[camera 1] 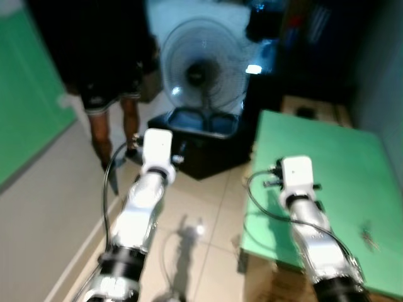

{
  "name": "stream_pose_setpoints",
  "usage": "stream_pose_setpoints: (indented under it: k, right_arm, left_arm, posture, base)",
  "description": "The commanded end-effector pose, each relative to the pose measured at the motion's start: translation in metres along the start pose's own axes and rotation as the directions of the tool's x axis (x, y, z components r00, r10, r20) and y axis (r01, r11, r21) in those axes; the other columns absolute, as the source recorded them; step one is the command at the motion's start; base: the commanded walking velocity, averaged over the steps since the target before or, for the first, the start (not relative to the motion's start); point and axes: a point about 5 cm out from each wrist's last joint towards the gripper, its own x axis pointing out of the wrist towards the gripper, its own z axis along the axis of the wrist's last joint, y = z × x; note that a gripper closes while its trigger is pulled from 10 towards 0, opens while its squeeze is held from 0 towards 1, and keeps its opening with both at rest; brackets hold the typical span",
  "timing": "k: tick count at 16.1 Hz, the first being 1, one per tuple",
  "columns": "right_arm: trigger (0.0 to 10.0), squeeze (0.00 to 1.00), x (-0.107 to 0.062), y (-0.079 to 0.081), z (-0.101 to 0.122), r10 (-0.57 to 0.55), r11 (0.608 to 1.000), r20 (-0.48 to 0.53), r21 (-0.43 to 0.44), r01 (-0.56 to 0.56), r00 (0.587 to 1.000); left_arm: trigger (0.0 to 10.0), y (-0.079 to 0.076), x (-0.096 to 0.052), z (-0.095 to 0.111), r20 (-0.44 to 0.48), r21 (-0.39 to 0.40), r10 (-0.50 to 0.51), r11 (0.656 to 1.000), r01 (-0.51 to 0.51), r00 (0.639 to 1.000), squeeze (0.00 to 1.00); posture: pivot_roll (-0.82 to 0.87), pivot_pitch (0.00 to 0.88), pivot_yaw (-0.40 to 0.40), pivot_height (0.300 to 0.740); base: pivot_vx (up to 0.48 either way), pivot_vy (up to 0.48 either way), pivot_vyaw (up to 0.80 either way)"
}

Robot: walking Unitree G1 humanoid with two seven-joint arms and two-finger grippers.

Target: Hang keys on a hook

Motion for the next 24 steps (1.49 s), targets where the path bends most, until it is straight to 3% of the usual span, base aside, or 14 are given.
stream_pose_setpoints:
  k: [1, 15, 19, 24]
  right_arm:
    - [10.0, 0.0, 0.0006, -0.0018, 0.0035, 0.005, 1.0, 0.013, -0.015, -0.005, 1.0]
    - [10.0, 0.0, 0.0041, 0.0022, 0.0035, 0.052, 0.998, 0.006, -0.017, -0.052, 0.999]
    - [10.0, 0.0, 0.0033, 0.005, 0.006, 0.083, 0.996, 0.032, 0.02, -0.084, 0.996]
    - [10.0, 0.0, 0.0043, 0.004, 0.0048, 0.087, 0.996, 0.031, 0.006, -0.087, 0.996]
  left_arm:
    - [10.0, -0.0001, 0.0016, 0.0019, -0.001, 0.0, 0.011, 1.0, -0.011, 1.0, 0.0]
    - [10.0, -0.0005, -0.0002, -0.0003, -0.01, 0.029, 0.028, 0.999, -0.028, 1.0, 0.0]
    - [10.0, -0.0006, -0.0016, -0.0013, -0.004, 0.048, 0.029, 0.998, -0.029, 1.0, 0.0]
    - [10.0, -0.0082, 0.0003, 0.0015, 0.008, 0.089, -0.019, 0.996, 0.018, 1.0, 0.0]
  posture:
    - [-0.03, 0.0, 0.014, 0.74]
    - [0.0, 0.0, -0.014, 0.74]
    - [-0.01, 0.0, -0.006, 0.74]
    - [-0.01, 0.0, 0.011, 0.74]
  base:
    - [0.311, 0.364, 0.76]
    - [0.0, 0.0, 0.73]
    - [0.0, 0.0, 0.68]
    - [0.0, 0.0, 0.63]
